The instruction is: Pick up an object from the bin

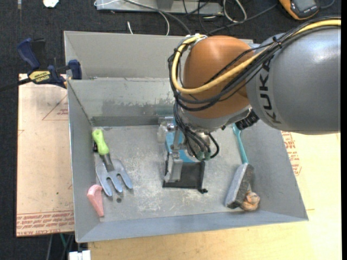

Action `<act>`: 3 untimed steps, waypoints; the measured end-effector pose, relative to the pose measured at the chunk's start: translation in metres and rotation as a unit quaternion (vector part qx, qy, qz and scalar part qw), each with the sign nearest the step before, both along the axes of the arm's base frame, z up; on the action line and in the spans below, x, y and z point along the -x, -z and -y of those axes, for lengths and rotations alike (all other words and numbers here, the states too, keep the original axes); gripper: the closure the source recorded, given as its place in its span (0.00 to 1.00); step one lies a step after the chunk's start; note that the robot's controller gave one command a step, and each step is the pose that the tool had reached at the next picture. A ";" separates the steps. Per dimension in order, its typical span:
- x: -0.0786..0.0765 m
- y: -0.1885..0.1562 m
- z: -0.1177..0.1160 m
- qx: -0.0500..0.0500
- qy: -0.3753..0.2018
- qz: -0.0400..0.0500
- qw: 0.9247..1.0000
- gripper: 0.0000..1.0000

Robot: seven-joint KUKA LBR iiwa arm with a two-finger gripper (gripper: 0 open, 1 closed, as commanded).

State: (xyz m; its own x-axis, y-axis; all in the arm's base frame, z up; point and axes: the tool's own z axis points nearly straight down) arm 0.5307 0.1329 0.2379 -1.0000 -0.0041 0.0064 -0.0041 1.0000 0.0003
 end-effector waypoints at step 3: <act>0.023 0.081 0.098 -0.003 0.022 0.010 1.000 0.00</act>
Offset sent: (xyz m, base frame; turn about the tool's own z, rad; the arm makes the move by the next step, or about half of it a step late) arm -0.0272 -0.1008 -0.1679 -0.1352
